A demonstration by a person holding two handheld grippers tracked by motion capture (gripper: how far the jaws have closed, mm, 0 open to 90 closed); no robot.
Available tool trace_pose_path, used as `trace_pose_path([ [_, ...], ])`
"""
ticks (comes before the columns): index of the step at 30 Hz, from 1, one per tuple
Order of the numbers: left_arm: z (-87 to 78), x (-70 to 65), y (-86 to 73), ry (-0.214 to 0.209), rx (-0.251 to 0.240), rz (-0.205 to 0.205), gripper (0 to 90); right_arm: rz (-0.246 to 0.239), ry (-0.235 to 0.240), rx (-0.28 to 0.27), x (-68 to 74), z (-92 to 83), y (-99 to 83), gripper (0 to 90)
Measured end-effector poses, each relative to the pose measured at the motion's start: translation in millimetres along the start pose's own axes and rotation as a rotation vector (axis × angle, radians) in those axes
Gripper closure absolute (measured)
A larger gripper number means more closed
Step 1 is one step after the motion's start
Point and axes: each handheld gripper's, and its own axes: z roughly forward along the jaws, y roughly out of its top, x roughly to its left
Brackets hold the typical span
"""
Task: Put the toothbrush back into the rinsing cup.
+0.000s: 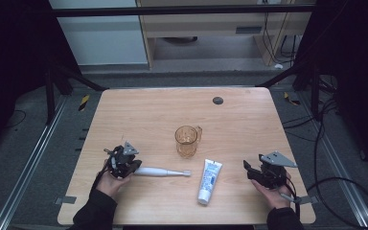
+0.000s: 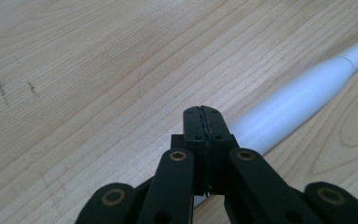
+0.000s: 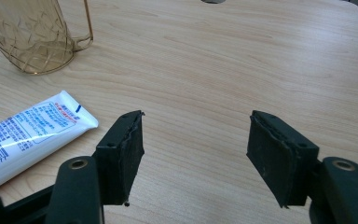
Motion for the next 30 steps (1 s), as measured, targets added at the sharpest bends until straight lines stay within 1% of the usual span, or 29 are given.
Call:
trace_pose_path([
  [14,-4.1,-3.9,-6.5,-0.016,0.003,0.007,89.8,-0.004,-0.001,0.001,-0.2,0.5,-0.1,35.9],
  [25,-6.8,-5.3,-10.4,-0.032,-0.004,0.002,89.8,-0.002,-0.001,0.001,-0.5,0.7,-0.2,35.9],
  [30,-8.2,-4.0,-11.0,-0.027,-0.011,-0.002,89.7,0.0,-0.001,0.0,-0.6,0.7,-0.2,35.9],
])
